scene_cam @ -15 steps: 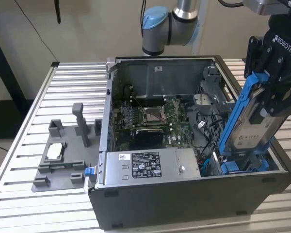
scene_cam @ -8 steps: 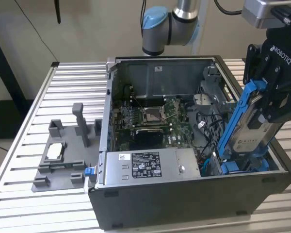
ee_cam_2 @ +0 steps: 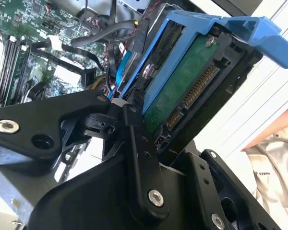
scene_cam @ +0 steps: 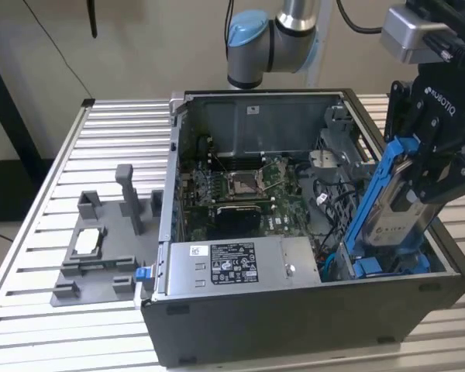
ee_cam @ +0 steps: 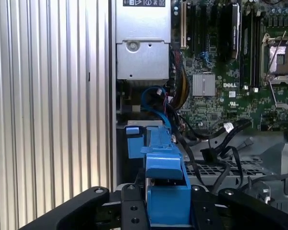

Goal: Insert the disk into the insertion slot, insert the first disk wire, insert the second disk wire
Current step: 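Insert the disk into the insertion slot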

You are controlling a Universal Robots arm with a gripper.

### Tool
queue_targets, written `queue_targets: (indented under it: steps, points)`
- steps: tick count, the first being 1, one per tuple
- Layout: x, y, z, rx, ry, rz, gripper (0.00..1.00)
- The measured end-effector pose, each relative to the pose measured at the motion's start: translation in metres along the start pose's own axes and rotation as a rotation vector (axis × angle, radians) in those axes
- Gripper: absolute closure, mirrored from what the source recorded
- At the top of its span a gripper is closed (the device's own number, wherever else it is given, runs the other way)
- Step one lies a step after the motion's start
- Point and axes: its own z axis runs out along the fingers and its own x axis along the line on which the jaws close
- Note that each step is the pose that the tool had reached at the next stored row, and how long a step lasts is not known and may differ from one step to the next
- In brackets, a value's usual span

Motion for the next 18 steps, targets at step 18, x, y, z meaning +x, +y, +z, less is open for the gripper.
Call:
queue_targets:
  steps: [18]
  points:
    - [-0.0001, -0.0027, 0.0267, 0.0, -0.0033, 0.0, 0.67]
